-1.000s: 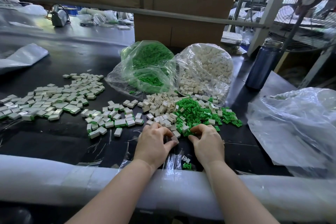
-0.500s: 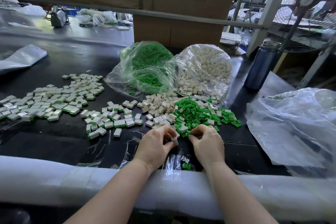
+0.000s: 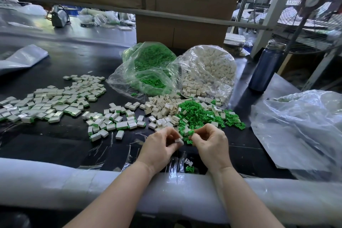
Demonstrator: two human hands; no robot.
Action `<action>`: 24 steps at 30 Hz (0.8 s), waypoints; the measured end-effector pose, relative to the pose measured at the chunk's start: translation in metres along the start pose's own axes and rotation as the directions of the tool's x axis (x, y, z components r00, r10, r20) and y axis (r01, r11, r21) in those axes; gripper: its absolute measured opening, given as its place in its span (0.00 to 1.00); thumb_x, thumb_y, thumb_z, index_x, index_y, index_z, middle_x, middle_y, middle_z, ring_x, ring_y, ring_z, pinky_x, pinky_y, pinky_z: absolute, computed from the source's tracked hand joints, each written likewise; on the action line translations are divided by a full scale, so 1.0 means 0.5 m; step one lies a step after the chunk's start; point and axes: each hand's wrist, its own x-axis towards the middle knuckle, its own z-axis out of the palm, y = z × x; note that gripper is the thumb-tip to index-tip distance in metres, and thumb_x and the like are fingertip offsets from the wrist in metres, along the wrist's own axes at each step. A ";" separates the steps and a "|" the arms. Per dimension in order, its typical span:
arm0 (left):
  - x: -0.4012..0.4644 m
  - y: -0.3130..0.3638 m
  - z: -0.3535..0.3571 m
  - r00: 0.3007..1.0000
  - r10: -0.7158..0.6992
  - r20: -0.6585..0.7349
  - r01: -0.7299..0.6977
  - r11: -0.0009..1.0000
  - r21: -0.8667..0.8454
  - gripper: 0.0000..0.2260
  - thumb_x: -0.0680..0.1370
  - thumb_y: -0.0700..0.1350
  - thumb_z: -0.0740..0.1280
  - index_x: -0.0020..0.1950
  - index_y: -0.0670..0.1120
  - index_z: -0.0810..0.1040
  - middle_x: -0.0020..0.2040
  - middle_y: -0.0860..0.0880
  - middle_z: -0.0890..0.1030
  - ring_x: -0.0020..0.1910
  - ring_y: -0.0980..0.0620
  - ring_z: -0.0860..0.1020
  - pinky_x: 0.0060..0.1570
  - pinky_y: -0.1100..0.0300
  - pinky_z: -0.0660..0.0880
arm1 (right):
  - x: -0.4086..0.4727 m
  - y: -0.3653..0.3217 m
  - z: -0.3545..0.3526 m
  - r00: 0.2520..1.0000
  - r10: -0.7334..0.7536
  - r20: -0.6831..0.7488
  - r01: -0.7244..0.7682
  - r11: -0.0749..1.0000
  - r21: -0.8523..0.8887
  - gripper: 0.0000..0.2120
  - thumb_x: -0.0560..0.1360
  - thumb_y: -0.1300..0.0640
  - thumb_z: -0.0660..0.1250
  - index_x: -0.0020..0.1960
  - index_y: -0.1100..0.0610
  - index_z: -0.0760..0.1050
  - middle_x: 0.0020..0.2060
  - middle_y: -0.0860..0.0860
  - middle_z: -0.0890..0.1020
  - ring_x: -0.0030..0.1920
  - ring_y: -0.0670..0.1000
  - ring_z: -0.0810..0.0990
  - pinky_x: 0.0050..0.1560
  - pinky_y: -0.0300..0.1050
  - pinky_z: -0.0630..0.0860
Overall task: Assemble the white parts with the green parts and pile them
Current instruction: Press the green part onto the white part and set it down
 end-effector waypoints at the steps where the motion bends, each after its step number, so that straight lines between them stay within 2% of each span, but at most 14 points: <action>1: 0.000 0.000 0.000 1.000 -0.004 -0.004 0.003 1.000 -0.016 0.08 0.73 0.45 0.71 0.41 0.55 0.73 0.38 0.57 0.78 0.39 0.59 0.76 0.43 0.69 0.73 | 0.000 0.000 0.000 1.000 0.001 0.011 -0.001 1.000 0.007 0.09 0.68 0.62 0.71 0.33 0.53 0.75 0.28 0.45 0.78 0.31 0.43 0.76 0.33 0.31 0.71; 4: 0.000 0.000 -0.001 1.000 -0.016 -0.010 0.015 0.999 -0.048 0.08 0.73 0.46 0.72 0.40 0.56 0.73 0.40 0.54 0.79 0.40 0.57 0.77 0.46 0.66 0.74 | 0.000 0.001 -0.001 1.000 0.015 0.026 -0.016 1.000 0.018 0.08 0.68 0.63 0.72 0.33 0.55 0.76 0.28 0.46 0.78 0.30 0.44 0.75 0.33 0.34 0.73; 8: 0.000 0.000 -0.001 1.000 -0.019 -0.002 0.019 0.997 -0.080 0.10 0.73 0.45 0.72 0.39 0.58 0.72 0.40 0.53 0.80 0.41 0.55 0.77 0.47 0.62 0.75 | 0.001 0.002 -0.003 0.999 0.022 0.035 -0.023 0.999 0.037 0.08 0.67 0.63 0.72 0.32 0.55 0.76 0.27 0.47 0.78 0.29 0.43 0.75 0.32 0.32 0.72; 11: -0.001 0.002 0.000 0.999 -0.004 0.035 0.009 0.991 -0.133 0.09 0.73 0.44 0.71 0.42 0.58 0.74 0.39 0.55 0.79 0.40 0.57 0.77 0.46 0.65 0.75 | 0.001 0.001 -0.002 0.998 0.012 0.058 -0.014 0.999 0.037 0.09 0.67 0.63 0.72 0.32 0.54 0.76 0.27 0.47 0.78 0.28 0.42 0.75 0.32 0.35 0.72; 14: -0.005 0.006 0.000 0.995 0.029 0.091 -0.014 0.986 -0.163 0.13 0.74 0.43 0.70 0.46 0.63 0.74 0.39 0.58 0.78 0.39 0.58 0.77 0.46 0.67 0.75 | -0.002 -0.001 0.000 0.997 0.005 0.083 -0.007 1.000 0.021 0.10 0.67 0.63 0.71 0.31 0.52 0.75 0.26 0.47 0.78 0.27 0.40 0.75 0.31 0.34 0.72; 18: -0.006 0.007 -0.001 0.994 0.041 0.105 -0.025 0.987 -0.157 0.14 0.74 0.43 0.70 0.49 0.63 0.75 0.39 0.58 0.78 0.39 0.58 0.77 0.47 0.66 0.75 | -0.002 -0.001 -0.001 0.995 0.009 0.099 -0.012 0.999 0.037 0.11 0.68 0.63 0.71 0.31 0.52 0.75 0.28 0.49 0.80 0.31 0.47 0.78 0.36 0.44 0.78; 21: -0.006 0.008 -0.002 0.992 0.047 0.113 -0.028 0.986 -0.164 0.16 0.74 0.43 0.70 0.49 0.65 0.74 0.39 0.58 0.78 0.39 0.58 0.77 0.48 0.66 0.75 | -0.001 0.000 0.000 0.994 0.027 0.102 -0.037 0.994 0.100 0.06 0.69 0.64 0.70 0.35 0.57 0.77 0.31 0.53 0.82 0.34 0.55 0.82 0.41 0.55 0.80; 24: -0.006 0.009 -0.003 0.991 0.055 0.125 -0.034 0.985 -0.167 0.18 0.74 0.43 0.70 0.50 0.68 0.73 0.39 0.58 0.78 0.38 0.60 0.76 0.48 0.66 0.75 | -0.001 0.000 -0.001 0.993 0.035 0.113 -0.051 0.989 0.141 0.04 0.69 0.65 0.70 0.37 0.59 0.77 0.32 0.56 0.83 0.36 0.57 0.82 0.41 0.58 0.80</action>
